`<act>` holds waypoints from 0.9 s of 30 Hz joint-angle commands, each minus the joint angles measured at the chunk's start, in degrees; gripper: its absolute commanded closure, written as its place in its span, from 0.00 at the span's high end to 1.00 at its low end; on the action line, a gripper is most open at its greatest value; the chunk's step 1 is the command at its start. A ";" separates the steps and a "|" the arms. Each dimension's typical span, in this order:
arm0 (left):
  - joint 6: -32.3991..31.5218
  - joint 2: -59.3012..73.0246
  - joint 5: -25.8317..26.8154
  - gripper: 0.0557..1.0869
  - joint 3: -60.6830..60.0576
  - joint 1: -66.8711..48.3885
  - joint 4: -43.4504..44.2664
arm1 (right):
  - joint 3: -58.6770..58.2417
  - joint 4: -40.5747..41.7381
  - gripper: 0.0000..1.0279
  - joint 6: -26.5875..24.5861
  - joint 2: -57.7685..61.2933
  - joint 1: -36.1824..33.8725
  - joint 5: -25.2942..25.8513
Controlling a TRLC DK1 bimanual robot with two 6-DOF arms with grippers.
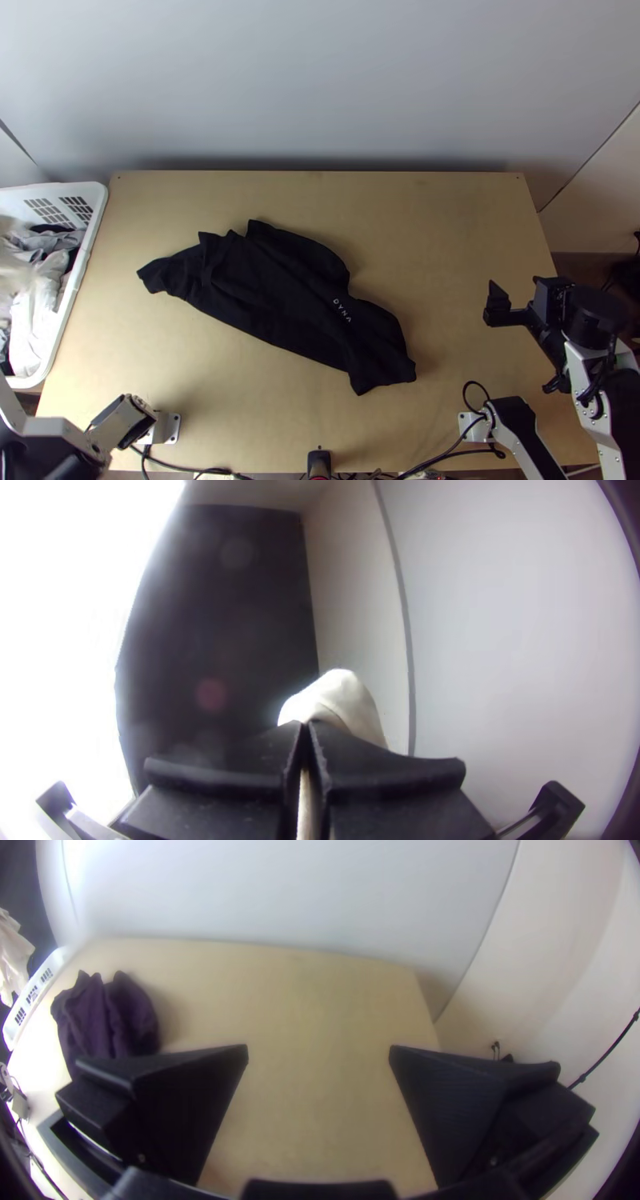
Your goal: Fold the t-shirt
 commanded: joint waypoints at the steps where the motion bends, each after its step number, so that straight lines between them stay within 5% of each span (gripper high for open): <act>1: 0.01 8.06 -2.83 0.04 2.74 5.98 10.40 | -1.13 0.35 0.96 0.35 -0.60 -0.10 0.05; 10: -0.16 19.05 -1.78 0.04 -5.00 4.93 10.31 | -1.74 0.09 0.96 0.00 -0.78 0.25 0.05; 14: -0.25 23.97 6.49 0.06 -7.28 3.17 10.13 | -1.48 0.00 0.96 -0.44 -0.17 0.34 0.13; 21: -1.66 24.59 6.31 0.95 -12.91 -0.17 2.92 | -1.39 -0.09 0.96 -0.62 0.10 0.42 0.13; 27: -1.75 20.28 6.92 0.95 -11.50 -5.80 -14.30 | -1.30 0.09 0.96 -0.97 1.07 0.42 0.05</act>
